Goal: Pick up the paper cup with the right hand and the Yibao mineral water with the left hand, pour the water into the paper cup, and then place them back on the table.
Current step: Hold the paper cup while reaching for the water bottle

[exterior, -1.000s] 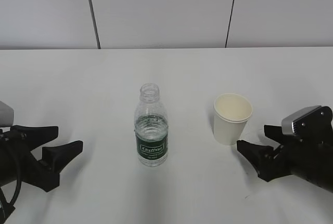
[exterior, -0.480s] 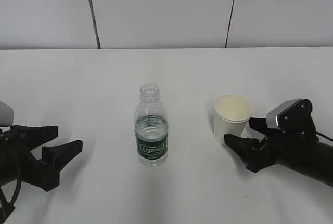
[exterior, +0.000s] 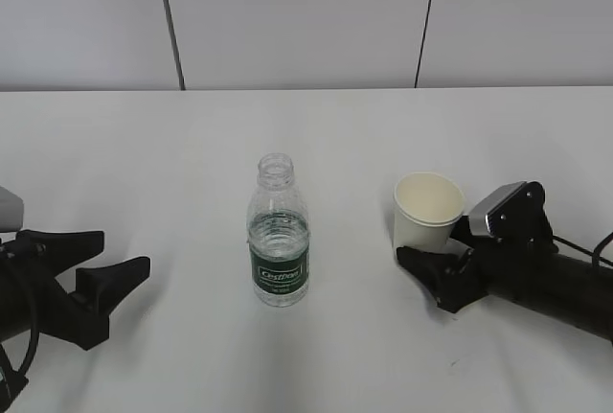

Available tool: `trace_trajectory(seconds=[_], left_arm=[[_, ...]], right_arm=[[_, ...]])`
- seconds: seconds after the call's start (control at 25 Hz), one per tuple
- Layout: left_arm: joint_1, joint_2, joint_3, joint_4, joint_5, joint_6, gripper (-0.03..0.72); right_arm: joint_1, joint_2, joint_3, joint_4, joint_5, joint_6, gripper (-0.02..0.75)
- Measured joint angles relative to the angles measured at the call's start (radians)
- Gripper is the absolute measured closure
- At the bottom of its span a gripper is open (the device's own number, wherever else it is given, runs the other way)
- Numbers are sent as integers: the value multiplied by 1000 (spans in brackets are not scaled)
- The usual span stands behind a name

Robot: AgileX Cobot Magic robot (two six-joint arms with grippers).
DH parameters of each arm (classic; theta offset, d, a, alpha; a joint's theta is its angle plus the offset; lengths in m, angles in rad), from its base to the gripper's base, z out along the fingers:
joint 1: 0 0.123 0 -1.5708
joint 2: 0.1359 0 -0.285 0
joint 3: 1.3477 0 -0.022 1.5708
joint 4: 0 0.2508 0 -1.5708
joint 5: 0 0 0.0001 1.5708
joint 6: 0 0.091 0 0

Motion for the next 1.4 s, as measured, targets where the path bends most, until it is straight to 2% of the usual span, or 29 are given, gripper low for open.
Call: trace_trajectory(seconds=[0.52, 0.76, 0.92, 1.28, 1.4], left_arm=[[0, 0, 0, 4, 0, 0, 220], [0, 0, 0, 20, 0, 0, 220], [0, 0, 0, 25, 0, 0, 220], [0, 0, -70, 154, 0, 0, 218], [0, 1, -96, 180, 0, 0, 178]], right_arm=[[0, 7, -58, -38, 0, 2, 76], [0, 7, -59, -50, 0, 2, 169], [0, 7, -61, -53, 0, 1, 187], [0, 7, -61, -53, 0, -3, 188], [0, 7, -61, -53, 0, -11, 188]])
